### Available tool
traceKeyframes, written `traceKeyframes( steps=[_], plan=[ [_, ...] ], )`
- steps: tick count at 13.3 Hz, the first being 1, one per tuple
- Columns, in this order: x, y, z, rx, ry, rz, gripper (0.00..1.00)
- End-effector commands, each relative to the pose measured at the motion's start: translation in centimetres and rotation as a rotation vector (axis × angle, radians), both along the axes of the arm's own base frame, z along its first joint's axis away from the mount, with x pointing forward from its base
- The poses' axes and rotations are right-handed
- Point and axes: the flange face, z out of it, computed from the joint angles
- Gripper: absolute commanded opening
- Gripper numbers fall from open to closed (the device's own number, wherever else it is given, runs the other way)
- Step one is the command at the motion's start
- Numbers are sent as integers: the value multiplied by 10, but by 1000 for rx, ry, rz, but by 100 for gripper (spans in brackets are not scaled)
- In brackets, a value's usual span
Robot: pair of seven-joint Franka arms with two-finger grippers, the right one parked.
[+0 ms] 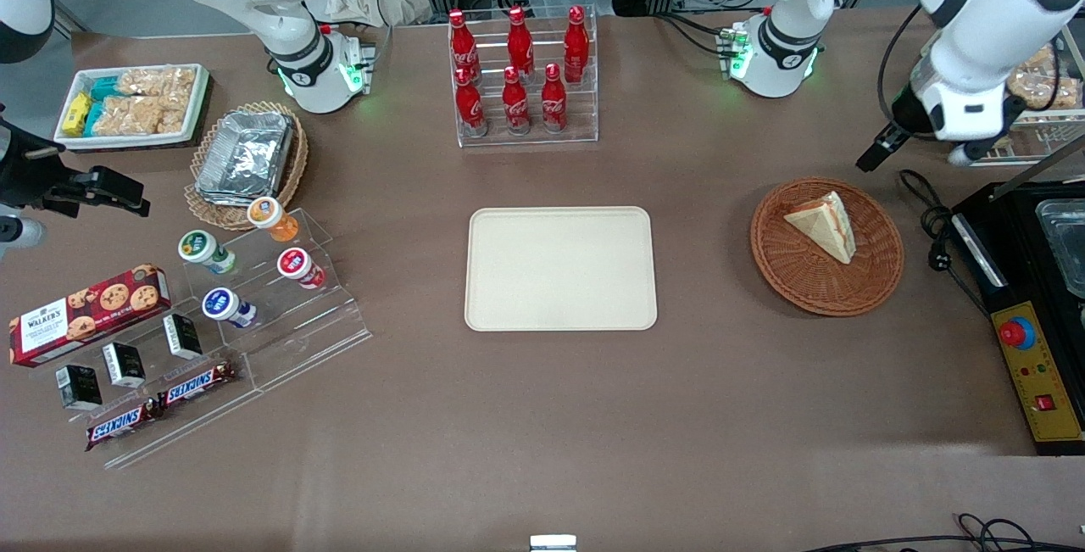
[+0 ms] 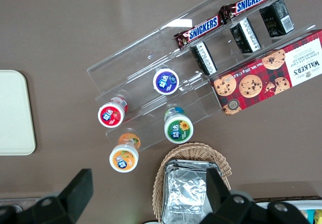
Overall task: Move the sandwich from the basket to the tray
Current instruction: 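Lower the open left gripper and grasp the wrapped sandwich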
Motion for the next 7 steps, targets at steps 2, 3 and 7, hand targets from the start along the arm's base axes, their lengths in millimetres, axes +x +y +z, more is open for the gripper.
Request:
traceKeyframes(
  steps=[2, 3, 7],
  plan=[
    [22, -1, -78, -8, 13, 91, 100],
    [26, -3, -98, -12, 12, 103, 100],
    [31, -5, -155, -27, -8, 95, 100]
  ],
)
